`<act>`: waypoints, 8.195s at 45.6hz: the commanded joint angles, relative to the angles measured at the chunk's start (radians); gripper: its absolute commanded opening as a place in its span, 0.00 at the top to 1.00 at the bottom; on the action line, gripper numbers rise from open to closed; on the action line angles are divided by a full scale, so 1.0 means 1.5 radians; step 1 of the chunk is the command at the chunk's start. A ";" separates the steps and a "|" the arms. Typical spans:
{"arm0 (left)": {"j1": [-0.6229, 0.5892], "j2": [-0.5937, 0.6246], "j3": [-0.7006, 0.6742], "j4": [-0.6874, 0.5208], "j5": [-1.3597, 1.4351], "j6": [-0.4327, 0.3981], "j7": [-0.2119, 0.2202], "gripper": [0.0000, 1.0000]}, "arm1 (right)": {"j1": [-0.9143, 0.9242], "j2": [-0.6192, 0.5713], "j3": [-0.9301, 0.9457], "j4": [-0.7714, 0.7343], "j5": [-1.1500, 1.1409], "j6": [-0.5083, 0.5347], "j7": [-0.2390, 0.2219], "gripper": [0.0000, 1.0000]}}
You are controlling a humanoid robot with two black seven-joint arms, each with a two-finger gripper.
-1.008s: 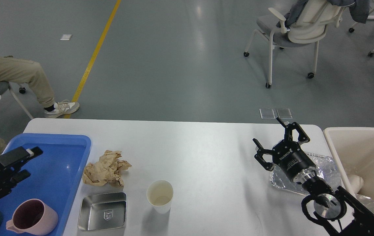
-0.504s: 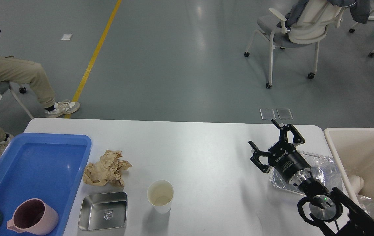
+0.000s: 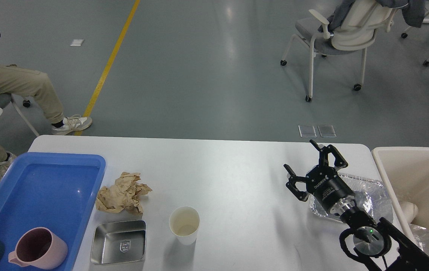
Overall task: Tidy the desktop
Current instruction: 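Move the left gripper toward the small metal tin, then grasp the edge of the metal tin with the left gripper, then lift the metal tin and place it into the blue tray, then release the tin and raise the left gripper above the tray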
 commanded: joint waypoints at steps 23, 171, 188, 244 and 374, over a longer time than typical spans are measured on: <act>-0.170 -0.245 -0.013 0.176 0.757 -0.068 -0.061 0.03 | -0.005 0.001 0.008 0.023 0.000 -0.005 0.000 0.00; -0.484 -0.661 0.408 0.306 1.370 -0.068 -0.223 1.00 | -0.007 0.015 0.020 0.058 0.001 0.006 0.001 0.00; -0.472 -0.583 0.360 0.267 1.370 -0.039 -0.230 1.00 | -0.006 0.021 0.018 0.058 0.001 0.004 0.001 0.00; -0.332 -0.166 0.087 0.095 0.886 0.023 -0.230 0.99 | -0.006 0.021 0.010 0.058 0.000 0.001 0.001 0.00; -0.296 -0.674 0.421 0.885 0.785 0.240 -0.222 0.53 | -0.029 0.016 0.009 0.063 0.000 0.005 0.001 0.00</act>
